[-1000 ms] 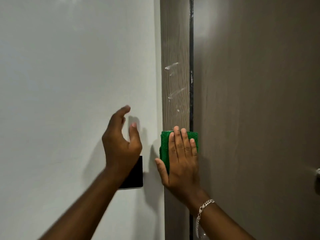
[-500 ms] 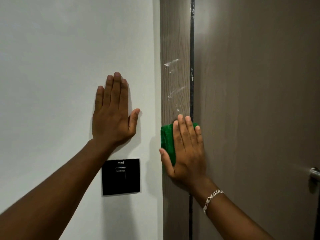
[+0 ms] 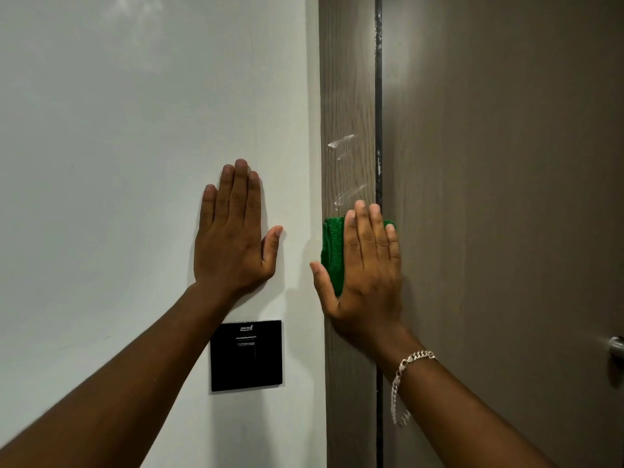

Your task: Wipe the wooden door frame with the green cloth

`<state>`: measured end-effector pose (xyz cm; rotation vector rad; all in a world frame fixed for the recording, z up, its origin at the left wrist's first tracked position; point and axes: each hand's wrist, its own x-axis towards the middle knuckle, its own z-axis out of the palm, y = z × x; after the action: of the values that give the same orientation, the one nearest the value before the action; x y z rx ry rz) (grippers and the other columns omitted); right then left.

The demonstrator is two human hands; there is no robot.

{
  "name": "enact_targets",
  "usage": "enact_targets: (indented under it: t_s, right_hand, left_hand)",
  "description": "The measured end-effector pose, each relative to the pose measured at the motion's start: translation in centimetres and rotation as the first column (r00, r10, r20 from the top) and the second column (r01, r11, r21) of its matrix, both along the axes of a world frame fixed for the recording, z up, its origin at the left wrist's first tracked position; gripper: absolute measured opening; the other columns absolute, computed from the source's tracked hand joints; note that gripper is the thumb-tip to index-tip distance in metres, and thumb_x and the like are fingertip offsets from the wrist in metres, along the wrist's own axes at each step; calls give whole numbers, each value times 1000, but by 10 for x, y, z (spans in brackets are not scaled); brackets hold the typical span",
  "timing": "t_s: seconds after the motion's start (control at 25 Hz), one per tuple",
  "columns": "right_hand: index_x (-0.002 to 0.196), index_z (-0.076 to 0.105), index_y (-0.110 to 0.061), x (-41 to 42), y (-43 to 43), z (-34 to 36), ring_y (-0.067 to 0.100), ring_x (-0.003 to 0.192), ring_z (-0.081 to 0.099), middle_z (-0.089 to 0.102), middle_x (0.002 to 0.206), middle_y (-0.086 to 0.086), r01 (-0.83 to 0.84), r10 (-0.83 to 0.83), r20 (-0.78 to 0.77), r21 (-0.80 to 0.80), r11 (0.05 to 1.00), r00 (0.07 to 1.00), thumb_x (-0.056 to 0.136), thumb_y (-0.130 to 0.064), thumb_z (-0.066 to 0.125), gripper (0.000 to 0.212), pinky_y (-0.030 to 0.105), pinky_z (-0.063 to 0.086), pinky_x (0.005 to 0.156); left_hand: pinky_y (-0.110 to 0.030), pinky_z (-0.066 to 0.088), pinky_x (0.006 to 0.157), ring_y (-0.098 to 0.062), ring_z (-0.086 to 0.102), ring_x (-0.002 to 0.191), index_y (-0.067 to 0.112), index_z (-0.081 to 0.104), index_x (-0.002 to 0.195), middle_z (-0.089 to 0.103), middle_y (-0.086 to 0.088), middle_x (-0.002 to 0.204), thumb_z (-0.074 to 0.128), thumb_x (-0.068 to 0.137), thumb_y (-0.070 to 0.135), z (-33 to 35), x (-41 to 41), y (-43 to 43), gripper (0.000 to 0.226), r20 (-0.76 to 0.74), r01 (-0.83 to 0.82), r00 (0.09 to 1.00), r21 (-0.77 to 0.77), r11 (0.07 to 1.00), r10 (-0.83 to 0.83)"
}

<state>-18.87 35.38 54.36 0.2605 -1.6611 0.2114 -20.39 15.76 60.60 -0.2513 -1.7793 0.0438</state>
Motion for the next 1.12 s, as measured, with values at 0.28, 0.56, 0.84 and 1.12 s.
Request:
enact_targets:
  t_s: [0.28,0.56,0.84,1.12]
  right_hand:
    - [151,32,-2,-3,24,-20,34,153,24,32,161,18,61,-46,-75,220,974,996,91,-56,53,84,57,16,125]
    - [155,26,-2,-3,12,-3,31,156,15,23,165,16,11,2,-68,186,983,998,96,-57,44,82,51,12,128]
    - [156,21,-4,-8,7,52,29,157,11,20,166,15,13,-8,-99,46,999,995,98,-56,38,80,47,5,129]
    - [149,37,0,-11,29,46,34,151,29,37,158,19,64,-2,-202,302,951,979,90,-47,56,78,52,19,126]
  left_hand:
    - [-47,6,125,-30,2,154,6,4,154,5,-17,166,22,93,53,0,1,1,79,12,-6,1000,2,1000,6]
    - [-46,5,125,-30,2,154,6,5,154,5,-17,166,24,93,52,-1,-2,-1,79,0,0,1000,0,1000,0]
    - [-47,8,125,-30,2,154,6,5,154,5,-16,166,25,93,52,0,-2,0,79,-6,0,1000,4,1000,0]
    - [-47,6,125,-29,1,154,6,4,154,4,-16,166,27,93,50,0,-2,-1,80,0,-8,1000,-3,1000,8]
